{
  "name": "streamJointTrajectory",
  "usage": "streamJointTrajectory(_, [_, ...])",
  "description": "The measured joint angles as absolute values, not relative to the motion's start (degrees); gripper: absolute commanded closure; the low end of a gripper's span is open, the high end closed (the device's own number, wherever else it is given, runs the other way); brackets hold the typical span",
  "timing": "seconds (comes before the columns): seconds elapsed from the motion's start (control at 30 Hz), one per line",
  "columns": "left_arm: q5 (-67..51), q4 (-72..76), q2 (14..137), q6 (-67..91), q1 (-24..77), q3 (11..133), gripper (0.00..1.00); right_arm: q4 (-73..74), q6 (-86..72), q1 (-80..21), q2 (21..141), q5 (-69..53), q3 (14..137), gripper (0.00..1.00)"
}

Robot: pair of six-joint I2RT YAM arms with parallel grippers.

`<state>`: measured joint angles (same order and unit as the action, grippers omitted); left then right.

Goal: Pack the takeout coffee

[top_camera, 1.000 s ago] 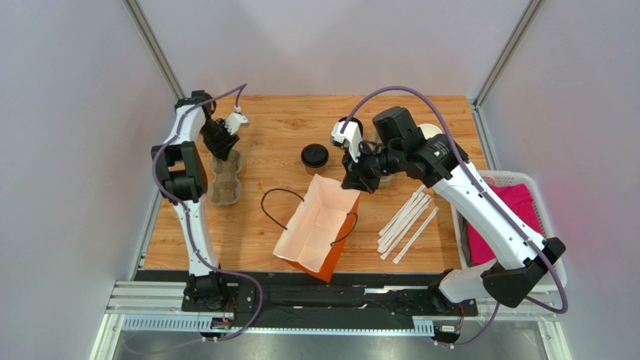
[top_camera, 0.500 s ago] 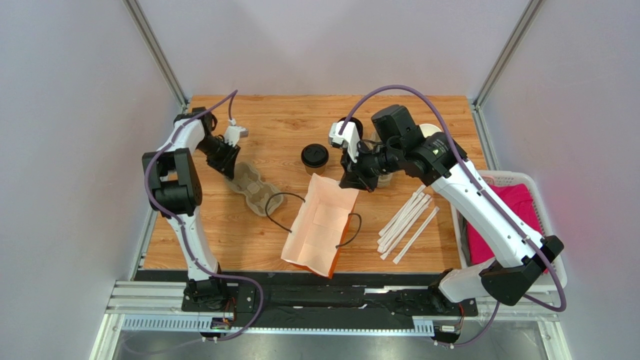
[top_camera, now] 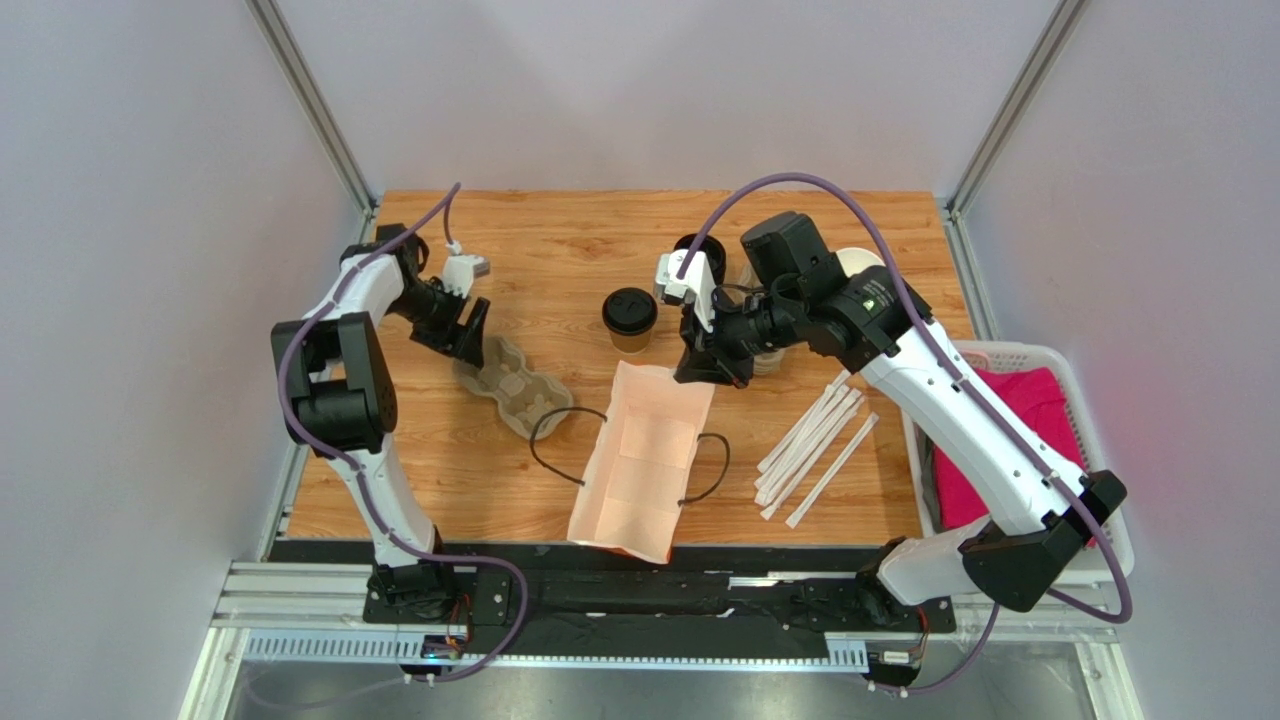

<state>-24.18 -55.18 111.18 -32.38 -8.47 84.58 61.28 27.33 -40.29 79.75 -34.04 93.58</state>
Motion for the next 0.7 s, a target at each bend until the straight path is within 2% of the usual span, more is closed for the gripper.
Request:
streamJointTrajectory(0.1, [-26.7, -53.5, 111.2, -30.7, -9.3, 84.5, 0.23, 61.3, 26.8, -40.3, 79.7, -33.7, 93.6, 1.0])
streamJointTrajectory(0.33, [-30.4, -52.8, 111.2, -30.1, -10.7, 84.6, 0.38, 62.0, 27.2, -40.3, 79.7, -34.1, 94.0, 1.0])
streamJointTrajectory(0.67, [-31.0, -50.7, 111.2, -30.2, -11.0, 81.8, 0.46, 64.1, 29.0, -40.3, 79.7, -36.1, 94.5, 1.0])
streamJointTrajectory(0.7, [-31.0, -50.5, 111.2, -30.2, -11.0, 81.2, 0.49, 64.1, 29.0, -40.3, 79.7, -36.1, 94.5, 1.0])
